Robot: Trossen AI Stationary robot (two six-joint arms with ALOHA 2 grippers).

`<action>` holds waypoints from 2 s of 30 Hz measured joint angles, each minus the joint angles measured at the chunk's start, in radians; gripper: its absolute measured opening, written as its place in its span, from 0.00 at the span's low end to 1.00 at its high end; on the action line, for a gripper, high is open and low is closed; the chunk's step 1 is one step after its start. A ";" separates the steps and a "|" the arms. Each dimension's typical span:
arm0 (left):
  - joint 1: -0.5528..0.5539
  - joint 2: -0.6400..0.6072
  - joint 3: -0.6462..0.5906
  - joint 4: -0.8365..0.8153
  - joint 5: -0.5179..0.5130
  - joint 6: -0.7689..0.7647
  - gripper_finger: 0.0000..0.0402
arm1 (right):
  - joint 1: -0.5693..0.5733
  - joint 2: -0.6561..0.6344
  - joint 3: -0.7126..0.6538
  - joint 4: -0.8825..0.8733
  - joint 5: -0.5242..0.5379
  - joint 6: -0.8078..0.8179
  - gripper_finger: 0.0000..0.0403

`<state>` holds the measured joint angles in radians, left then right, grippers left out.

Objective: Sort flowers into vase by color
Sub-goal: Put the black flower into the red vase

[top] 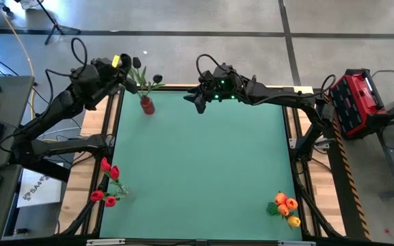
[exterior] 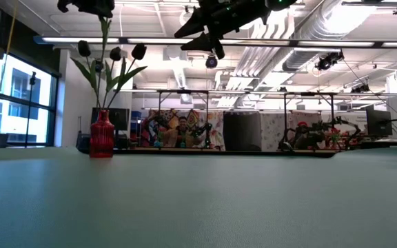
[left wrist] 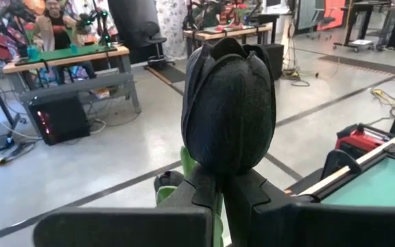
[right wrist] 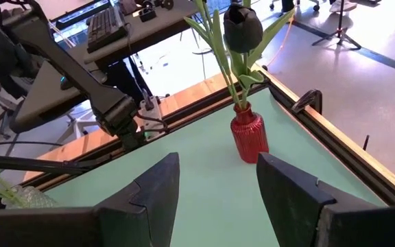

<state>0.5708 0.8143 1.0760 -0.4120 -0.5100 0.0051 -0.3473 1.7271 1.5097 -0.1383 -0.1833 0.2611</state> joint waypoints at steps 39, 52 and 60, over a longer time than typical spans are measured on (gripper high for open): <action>0.006 0.075 -0.042 -0.097 0.009 -0.083 0.00 | -0.013 0.000 0.000 -0.001 0.004 0.004 0.45; 0.006 0.111 -0.102 -0.195 0.038 -0.237 0.15 | -0.013 0.000 0.000 -0.068 0.016 0.034 0.45; 0.006 0.097 -0.093 -0.217 0.068 -0.264 0.32 | -0.014 0.000 0.000 -0.068 0.021 0.053 0.45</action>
<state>0.5767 0.9112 0.9833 -0.6293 -0.4421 -0.2593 -0.3608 1.7271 1.5101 -0.2059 -0.1625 0.3137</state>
